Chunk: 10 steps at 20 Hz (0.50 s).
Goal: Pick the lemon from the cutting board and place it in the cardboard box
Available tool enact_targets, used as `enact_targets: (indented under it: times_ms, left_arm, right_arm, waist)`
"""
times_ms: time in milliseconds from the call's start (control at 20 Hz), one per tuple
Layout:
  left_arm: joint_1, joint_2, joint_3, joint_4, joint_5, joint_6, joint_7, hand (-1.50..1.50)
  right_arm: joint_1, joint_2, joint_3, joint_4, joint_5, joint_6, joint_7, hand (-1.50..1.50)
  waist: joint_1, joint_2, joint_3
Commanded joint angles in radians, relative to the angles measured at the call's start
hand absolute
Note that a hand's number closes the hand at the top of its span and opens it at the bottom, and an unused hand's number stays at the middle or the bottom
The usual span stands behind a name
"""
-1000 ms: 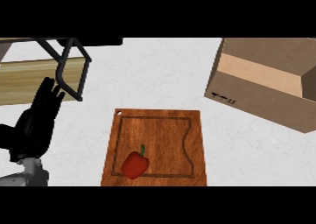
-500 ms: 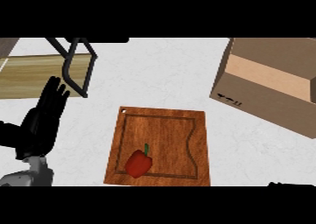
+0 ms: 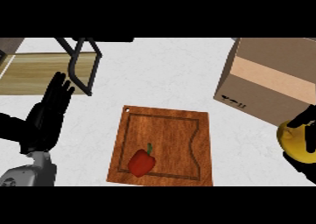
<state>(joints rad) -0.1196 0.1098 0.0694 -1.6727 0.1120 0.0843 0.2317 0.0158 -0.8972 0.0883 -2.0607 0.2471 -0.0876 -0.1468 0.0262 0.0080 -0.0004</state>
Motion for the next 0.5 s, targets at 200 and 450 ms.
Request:
enact_targets:
  times_ms: [200, 450]
  left_arm:
    - [-0.047, -0.016, 0.008, 0.061, -0.014, 0.02, -0.02, 0.0]
    - [-0.005, 0.014, 0.022, 0.024, 0.021, -0.029, -0.014, 0.0]
  right_arm:
    - [-0.364, 0.098, 0.046, 0.456, 0.101, 0.072, -0.124, 1.5]
    - [-0.405, 0.073, 0.137, 0.605, 0.311, 0.063, -0.168, 1.5]
  waist:
    - [-0.002, -0.002, 0.0]
    - [0.006, -0.002, 0.0]
